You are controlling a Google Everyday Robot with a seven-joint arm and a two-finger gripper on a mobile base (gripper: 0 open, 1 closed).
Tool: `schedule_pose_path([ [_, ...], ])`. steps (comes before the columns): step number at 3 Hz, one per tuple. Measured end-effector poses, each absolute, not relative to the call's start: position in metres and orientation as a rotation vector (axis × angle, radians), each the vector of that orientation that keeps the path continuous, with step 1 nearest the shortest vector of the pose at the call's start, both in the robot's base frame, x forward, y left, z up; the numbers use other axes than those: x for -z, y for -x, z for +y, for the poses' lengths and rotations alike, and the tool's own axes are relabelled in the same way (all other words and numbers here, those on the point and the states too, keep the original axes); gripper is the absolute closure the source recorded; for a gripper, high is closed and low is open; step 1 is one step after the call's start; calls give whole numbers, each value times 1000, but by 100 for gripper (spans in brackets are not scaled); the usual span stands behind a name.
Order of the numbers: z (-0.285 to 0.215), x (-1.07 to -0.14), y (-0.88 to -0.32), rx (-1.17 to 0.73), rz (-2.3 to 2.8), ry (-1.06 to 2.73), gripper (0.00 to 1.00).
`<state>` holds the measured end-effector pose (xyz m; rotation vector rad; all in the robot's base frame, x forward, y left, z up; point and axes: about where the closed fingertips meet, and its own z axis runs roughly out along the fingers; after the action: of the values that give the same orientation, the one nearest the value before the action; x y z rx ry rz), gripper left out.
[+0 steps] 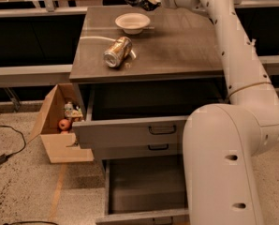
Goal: Place blue chip bag into paper bowl
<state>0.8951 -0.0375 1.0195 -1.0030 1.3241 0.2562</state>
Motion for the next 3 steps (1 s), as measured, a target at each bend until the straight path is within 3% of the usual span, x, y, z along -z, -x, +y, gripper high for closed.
schedule_pose_path([
  [2, 1, -999, -918, -237, 1320, 1031, 100],
  [3, 10, -981, -932, -214, 1362, 1030, 83],
])
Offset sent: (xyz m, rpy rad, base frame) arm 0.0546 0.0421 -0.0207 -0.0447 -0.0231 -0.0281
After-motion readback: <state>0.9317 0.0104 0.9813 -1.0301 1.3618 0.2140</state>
